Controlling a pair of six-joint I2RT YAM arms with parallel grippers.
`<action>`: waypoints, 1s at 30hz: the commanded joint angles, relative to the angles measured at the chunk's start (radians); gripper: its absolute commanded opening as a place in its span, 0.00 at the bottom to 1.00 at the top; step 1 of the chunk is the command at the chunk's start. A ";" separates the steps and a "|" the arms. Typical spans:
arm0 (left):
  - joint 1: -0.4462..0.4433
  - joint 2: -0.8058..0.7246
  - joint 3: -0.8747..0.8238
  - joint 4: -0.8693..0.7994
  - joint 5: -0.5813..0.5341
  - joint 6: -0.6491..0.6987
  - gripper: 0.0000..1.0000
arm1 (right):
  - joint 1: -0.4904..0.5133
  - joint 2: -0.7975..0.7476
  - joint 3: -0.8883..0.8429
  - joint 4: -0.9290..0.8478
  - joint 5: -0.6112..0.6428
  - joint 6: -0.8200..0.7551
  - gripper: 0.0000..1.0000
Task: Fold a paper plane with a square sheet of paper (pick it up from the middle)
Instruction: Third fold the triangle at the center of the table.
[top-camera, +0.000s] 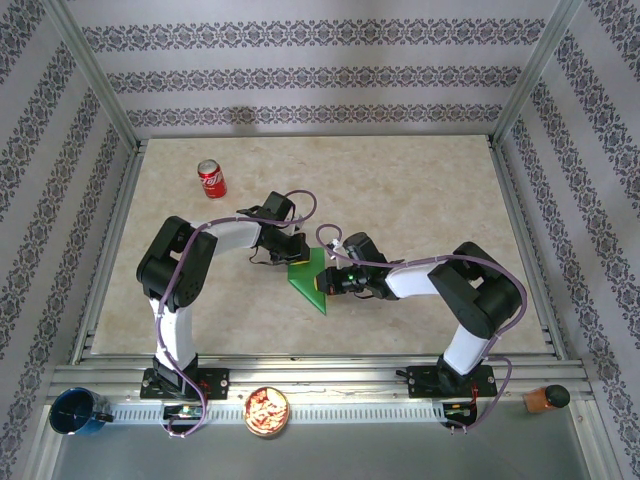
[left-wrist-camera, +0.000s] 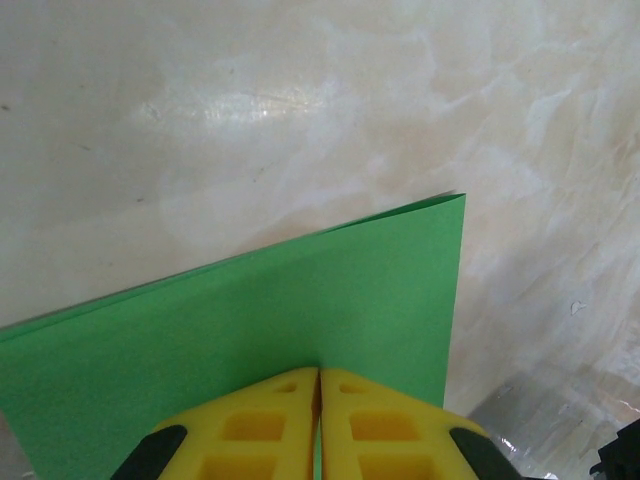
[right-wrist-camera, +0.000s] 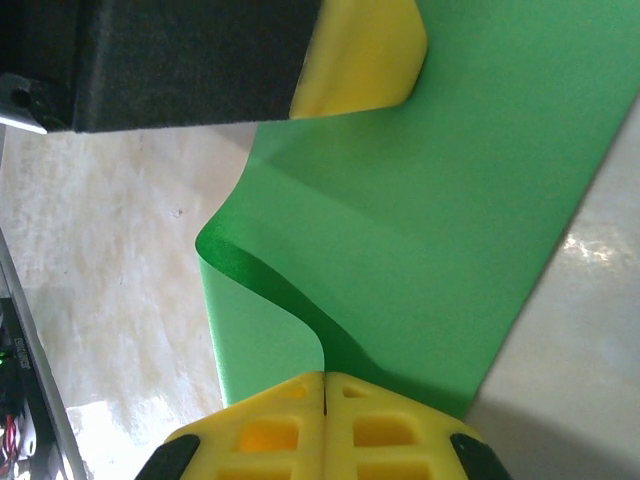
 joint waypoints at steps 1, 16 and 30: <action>-0.011 -0.002 -0.037 -0.061 -0.056 -0.006 0.10 | -0.007 0.012 0.015 -0.001 0.013 -0.023 0.00; -0.011 -0.014 -0.040 -0.055 -0.061 -0.015 0.10 | -0.008 0.011 0.005 0.000 0.016 -0.023 0.00; -0.010 -0.025 -0.059 -0.020 -0.067 -0.043 0.10 | -0.007 0.015 -0.013 0.011 0.005 -0.023 0.00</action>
